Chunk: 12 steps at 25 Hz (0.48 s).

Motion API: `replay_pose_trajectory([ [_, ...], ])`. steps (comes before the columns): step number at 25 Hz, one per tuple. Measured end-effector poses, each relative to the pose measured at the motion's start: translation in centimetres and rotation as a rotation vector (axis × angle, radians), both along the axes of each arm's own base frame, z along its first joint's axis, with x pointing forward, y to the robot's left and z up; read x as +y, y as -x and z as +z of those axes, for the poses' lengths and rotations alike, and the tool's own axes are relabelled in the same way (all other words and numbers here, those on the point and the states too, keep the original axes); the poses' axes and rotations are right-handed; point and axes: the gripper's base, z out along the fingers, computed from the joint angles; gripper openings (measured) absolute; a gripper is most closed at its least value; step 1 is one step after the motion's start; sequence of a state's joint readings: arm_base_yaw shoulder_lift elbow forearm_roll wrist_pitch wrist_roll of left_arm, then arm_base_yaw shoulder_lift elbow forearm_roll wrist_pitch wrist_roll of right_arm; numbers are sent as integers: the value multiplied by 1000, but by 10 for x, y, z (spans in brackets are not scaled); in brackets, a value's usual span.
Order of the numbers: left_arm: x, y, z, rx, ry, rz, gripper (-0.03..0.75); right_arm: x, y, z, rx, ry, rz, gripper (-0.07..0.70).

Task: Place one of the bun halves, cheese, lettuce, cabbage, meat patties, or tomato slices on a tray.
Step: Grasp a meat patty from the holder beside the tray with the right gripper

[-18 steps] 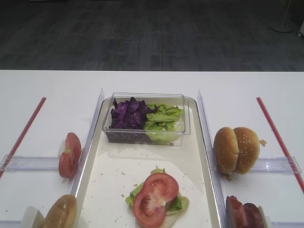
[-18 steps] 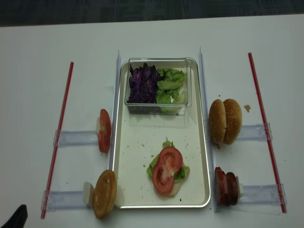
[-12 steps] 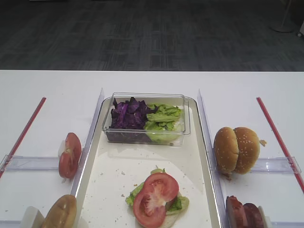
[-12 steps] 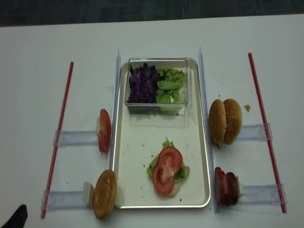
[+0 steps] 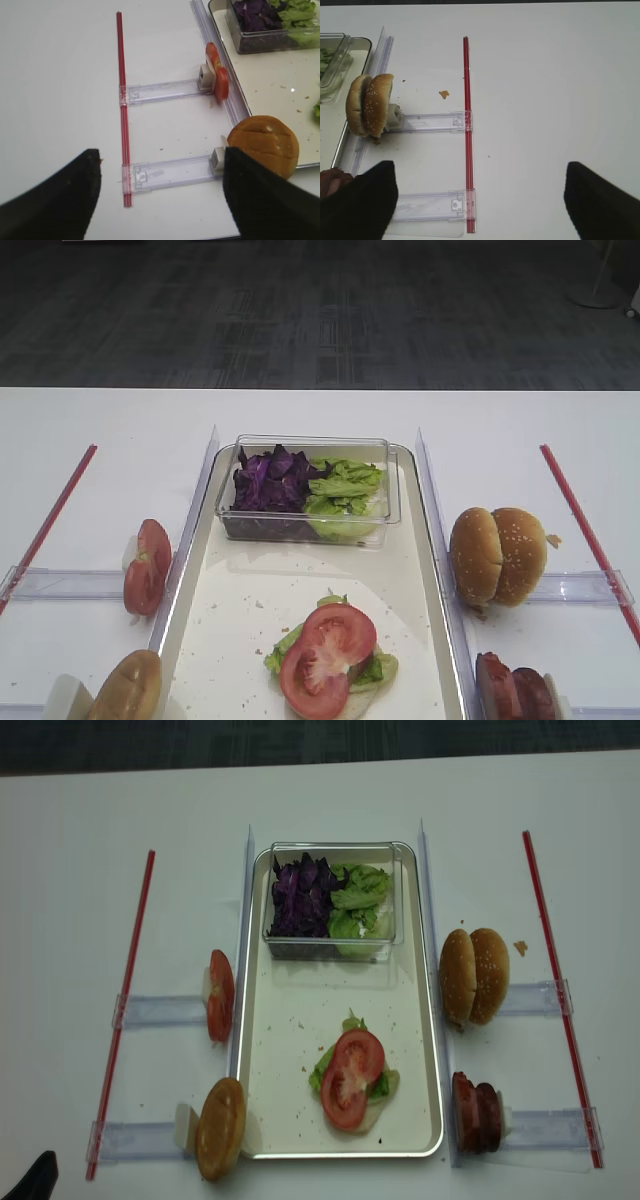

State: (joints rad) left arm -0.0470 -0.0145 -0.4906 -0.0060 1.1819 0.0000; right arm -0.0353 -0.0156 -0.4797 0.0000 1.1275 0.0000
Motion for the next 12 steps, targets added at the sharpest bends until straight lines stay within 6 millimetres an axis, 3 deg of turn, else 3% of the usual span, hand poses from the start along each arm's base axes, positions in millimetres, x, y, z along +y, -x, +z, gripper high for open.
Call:
replay_pose_trajectory([
  [12, 0, 0, 0, 0, 0, 0, 473, 0, 0, 0, 0, 0, 0, 685],
])
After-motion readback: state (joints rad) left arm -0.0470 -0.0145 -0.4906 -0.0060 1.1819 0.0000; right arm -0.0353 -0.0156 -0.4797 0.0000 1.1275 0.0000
